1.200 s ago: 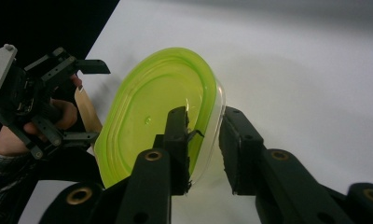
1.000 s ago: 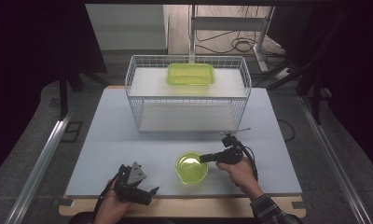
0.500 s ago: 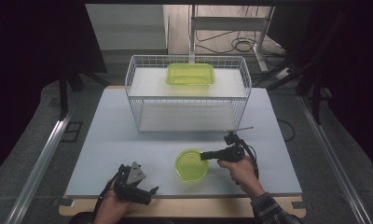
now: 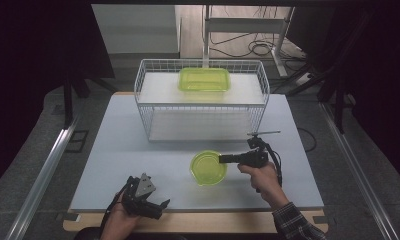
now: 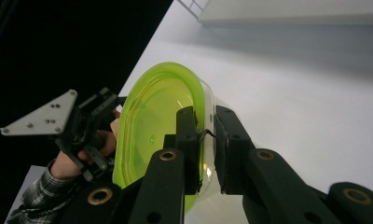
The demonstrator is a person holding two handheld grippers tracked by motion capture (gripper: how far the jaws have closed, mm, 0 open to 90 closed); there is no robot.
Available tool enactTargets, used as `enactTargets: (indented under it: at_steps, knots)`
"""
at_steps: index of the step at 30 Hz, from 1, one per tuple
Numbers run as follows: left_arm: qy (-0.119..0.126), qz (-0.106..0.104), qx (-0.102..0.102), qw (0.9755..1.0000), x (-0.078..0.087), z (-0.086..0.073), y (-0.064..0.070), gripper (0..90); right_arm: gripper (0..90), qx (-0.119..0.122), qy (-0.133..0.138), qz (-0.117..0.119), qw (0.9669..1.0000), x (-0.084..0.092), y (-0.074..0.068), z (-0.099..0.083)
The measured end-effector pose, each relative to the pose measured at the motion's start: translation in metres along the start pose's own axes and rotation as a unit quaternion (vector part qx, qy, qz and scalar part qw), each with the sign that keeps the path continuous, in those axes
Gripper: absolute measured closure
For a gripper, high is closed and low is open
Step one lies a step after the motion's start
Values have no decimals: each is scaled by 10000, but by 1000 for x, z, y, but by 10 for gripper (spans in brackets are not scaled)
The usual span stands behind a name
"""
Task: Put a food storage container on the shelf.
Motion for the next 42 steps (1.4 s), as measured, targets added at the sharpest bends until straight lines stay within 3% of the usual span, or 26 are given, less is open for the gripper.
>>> enactTargets:
  at_steps: [17, 42]
  knots:
    - [-16, -10, 9, 10000, 0, 0, 0, 13, 809, 36, 296, 31, 9996, 21, -14, 29]
    - [-13, -20, 15, 10000, -1, 0, 0, 13, 809, 19, 874, 77, 9961, 58, -40, 92]
Point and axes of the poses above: each handheld gripper's, and its own axes: x roughly backward along the jaws, z roughly out of its top, y roughly to its right, the point moved 5 cm from there along -x, roughly forward along the jaws, and after that the axes turned 13 degrees about -z, right-handed, at the moved point
